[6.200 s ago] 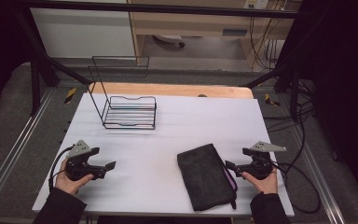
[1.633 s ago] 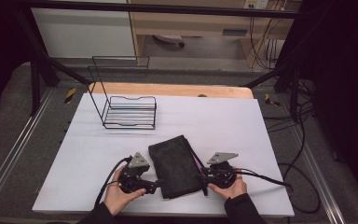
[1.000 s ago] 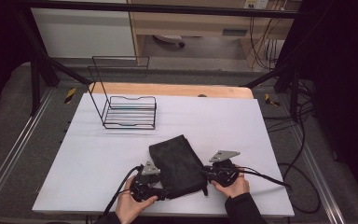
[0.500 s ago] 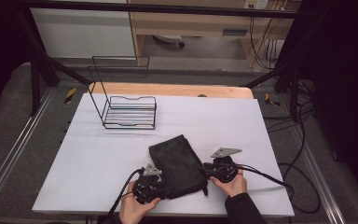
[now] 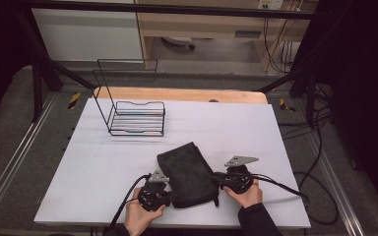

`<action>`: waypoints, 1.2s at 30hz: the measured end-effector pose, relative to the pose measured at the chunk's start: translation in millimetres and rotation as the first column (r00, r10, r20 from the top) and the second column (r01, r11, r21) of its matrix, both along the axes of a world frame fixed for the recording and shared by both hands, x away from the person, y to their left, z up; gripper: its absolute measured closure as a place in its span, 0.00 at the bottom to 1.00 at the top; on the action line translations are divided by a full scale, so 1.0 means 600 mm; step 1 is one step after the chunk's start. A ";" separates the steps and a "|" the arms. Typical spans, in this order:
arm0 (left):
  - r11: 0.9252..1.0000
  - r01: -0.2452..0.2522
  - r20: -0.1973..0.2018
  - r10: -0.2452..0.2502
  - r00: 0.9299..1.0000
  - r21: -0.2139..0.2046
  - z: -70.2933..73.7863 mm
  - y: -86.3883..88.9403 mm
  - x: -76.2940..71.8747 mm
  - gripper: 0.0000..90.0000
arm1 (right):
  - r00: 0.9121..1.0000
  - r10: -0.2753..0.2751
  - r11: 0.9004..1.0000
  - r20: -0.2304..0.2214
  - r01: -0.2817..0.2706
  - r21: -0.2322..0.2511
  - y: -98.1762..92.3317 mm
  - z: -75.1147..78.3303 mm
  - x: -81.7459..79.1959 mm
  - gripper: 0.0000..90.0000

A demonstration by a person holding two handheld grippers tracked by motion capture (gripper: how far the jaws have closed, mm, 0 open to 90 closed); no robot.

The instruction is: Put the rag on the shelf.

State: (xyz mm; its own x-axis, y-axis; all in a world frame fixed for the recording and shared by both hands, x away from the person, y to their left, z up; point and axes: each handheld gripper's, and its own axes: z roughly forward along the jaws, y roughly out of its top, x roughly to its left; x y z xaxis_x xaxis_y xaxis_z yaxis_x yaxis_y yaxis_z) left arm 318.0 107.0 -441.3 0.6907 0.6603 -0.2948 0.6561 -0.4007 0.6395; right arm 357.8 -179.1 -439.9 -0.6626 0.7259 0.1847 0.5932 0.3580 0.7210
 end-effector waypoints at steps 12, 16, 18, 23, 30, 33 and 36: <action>0.997 0.036 0.005 -0.037 0.999 0.061 0.016 0.057 -0.002 0.94 | 0.997 -0.008 0.999 0.071 0.006 0.035 0.004 -0.003 -0.007 0.42; 0.996 0.039 0.002 -0.039 0.999 0.080 0.017 0.085 -0.003 0.94 | 0.996 -0.016 0.999 0.083 0.012 0.051 0.007 -0.007 -0.006 0.32; 0.995 0.034 0.006 -0.035 0.999 0.092 0.018 0.104 -0.007 0.94 | 0.996 -0.021 0.999 0.090 0.016 0.052 0.008 -0.007 -0.005 0.27; 0.995 0.022 0.011 -0.024 1.000 0.100 0.018 0.121 -0.015 0.94 | 0.996 -0.026 0.999 0.087 0.022 0.046 0.007 -0.007 -0.003 0.21; 0.995 0.026 0.028 -0.029 0.999 0.099 0.012 0.130 -0.022 0.91 | 0.996 -0.032 0.998 0.079 0.028 0.053 0.008 -0.008 0.001 0.12; 0.994 0.024 0.040 -0.029 0.999 0.107 0.013 0.133 -0.023 0.86 | 0.996 -0.035 0.998 0.078 0.031 0.058 0.008 -0.008 0.001 0.11; 0.995 -0.004 0.071 -0.003 0.997 0.101 0.022 0.143 -0.023 0.74 | 0.996 -0.038 0.998 0.085 0.033 0.058 0.007 -0.006 0.003 0.09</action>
State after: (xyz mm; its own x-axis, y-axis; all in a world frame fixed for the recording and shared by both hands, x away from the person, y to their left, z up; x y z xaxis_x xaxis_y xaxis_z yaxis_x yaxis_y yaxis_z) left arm 304.2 192.6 -427.9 0.7070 0.6848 -0.1768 0.6106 -0.4650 0.6410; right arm 359.8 -175.0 -443.6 -0.6517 0.7393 0.1695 0.5399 0.2952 0.7883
